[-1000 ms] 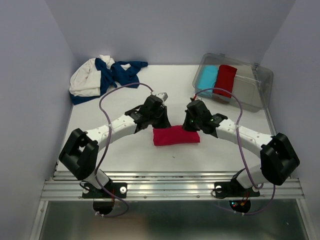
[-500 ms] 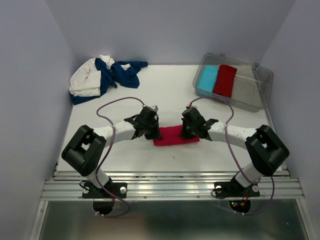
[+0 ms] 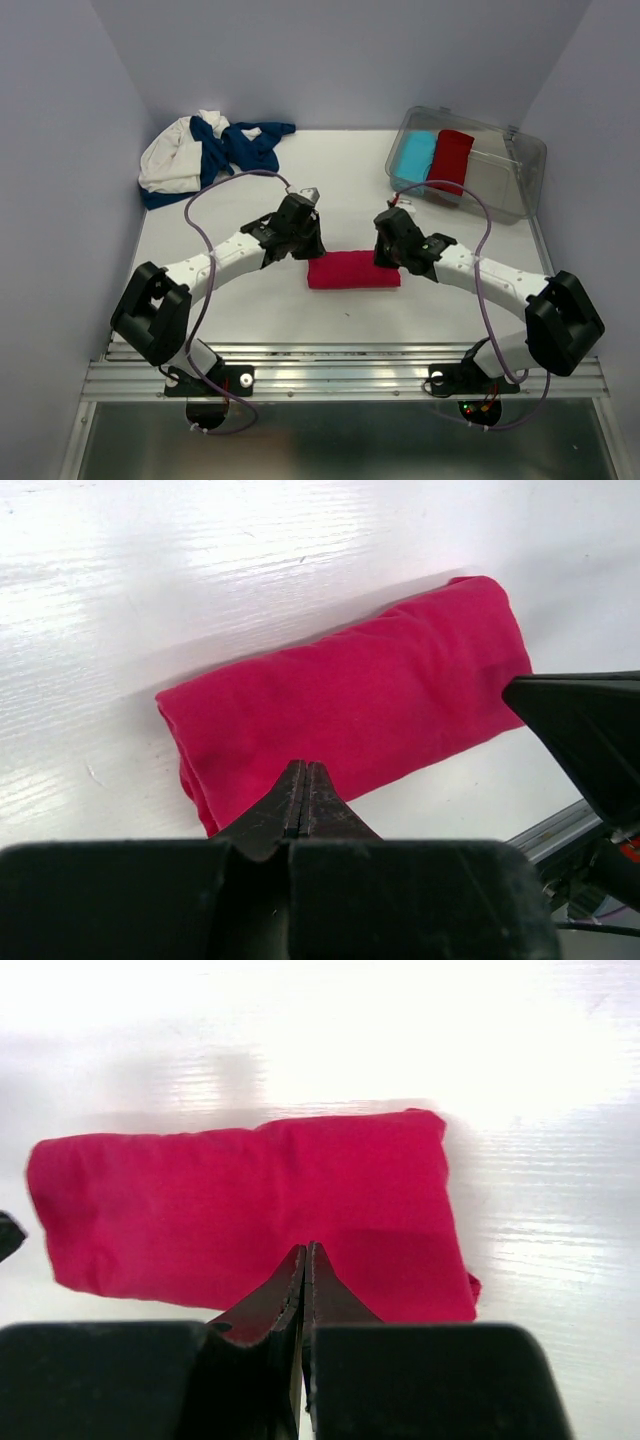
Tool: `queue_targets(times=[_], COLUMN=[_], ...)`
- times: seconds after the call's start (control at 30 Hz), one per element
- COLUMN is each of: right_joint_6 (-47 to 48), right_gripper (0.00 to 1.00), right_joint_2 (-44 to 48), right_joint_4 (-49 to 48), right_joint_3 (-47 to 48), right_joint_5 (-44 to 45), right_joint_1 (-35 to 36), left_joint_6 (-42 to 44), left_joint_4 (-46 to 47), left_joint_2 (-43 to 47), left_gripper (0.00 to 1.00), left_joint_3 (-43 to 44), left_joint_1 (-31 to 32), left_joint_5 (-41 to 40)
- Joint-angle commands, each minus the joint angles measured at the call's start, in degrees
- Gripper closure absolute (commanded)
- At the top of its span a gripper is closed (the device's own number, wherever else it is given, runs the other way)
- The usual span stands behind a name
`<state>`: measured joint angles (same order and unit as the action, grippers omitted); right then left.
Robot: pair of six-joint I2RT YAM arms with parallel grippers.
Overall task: Roll the t-shirts
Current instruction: Roll the T-shirt to the center of the board.
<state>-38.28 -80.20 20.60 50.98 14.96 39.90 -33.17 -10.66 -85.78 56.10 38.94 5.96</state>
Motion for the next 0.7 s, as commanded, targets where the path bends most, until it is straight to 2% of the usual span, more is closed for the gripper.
queue_targets(times=[0.0,0.17,0.37,0.5,0.67], right_joint_6=[0.84,-0.56,-1.71,-1.53,0.74], right_gripper=[0.98,0.99,0.99,0.99,0.95], right_joint_2=[-0.48,-5.73,-8.92,-5.24,3.02], right_joint_4=[2.60,1.64,-2.06,-1.79,1.71], right_joint_3=[0.35,-4.13,-7.83,-7.04,-2.39], right_joint_5=[4.29,4.64,-0.28,-0.28,4.98], right_joint_1=[-0.96,-0.96,-0.96,-0.96,-1.49], left_joint_6=[0.65,-0.23,-0.58,0.91,4.77], left_joint_4=[-0.69,3.44,7.40,6.53,-1.27], left_joint_2=[0.35,-3.77,-8.17,-8.79,-4.68], left_gripper=[1.00,1.00,1.00,1.00,1.00], left_joint_3=[0.34,-4.32,-8.19,-7.94,-0.92], left_joint_1=[0.96,0.96,0.96,0.88,0.79], left_joint_5=[-1.56,-2.26,0.37,0.64,-3.57])
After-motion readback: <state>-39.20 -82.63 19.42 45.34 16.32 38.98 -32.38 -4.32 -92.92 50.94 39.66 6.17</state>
